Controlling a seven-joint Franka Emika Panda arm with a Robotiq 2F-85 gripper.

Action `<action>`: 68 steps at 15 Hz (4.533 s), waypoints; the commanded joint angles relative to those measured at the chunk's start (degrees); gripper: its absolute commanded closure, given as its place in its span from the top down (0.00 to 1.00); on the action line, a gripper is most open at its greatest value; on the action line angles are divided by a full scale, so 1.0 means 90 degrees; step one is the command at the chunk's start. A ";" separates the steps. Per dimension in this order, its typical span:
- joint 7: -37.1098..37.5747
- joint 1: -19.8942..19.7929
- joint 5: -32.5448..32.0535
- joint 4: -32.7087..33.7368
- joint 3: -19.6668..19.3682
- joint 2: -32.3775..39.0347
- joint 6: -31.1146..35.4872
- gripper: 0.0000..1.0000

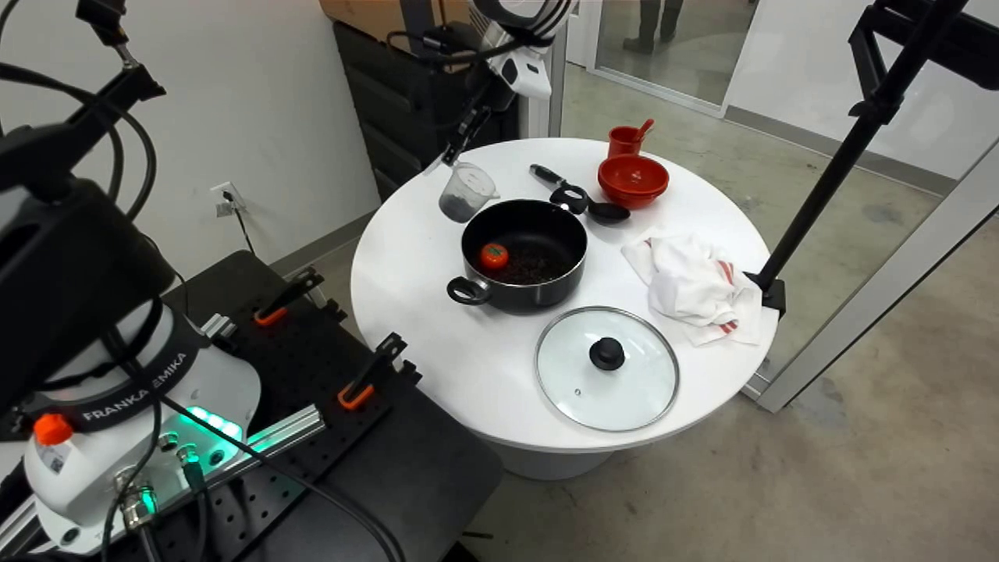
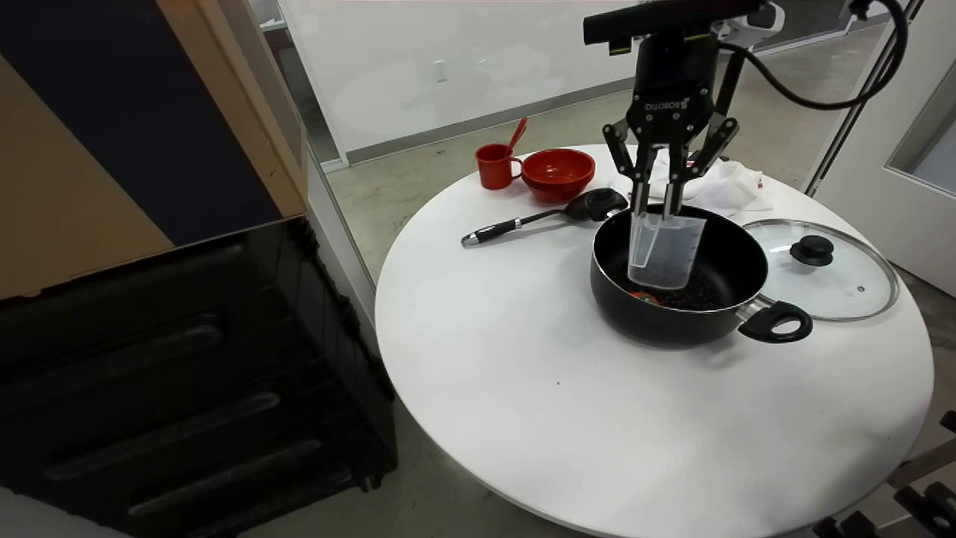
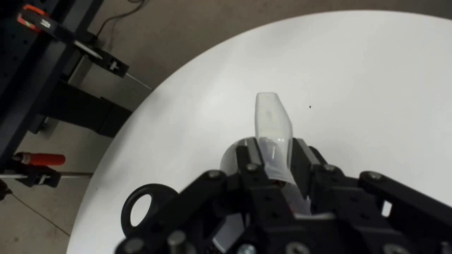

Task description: Move the object from the measuring cup into the pot

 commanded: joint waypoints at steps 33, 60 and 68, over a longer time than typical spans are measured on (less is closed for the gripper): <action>0.2005 -0.1779 0.4727 0.3622 -0.0614 0.2951 -0.3654 0.07; 0.2023 -0.2060 0.5007 0.3919 -0.0366 0.3299 -0.6008 0.07; 0.3902 -0.2331 0.6757 0.4070 -0.0422 0.3434 -0.6691 0.07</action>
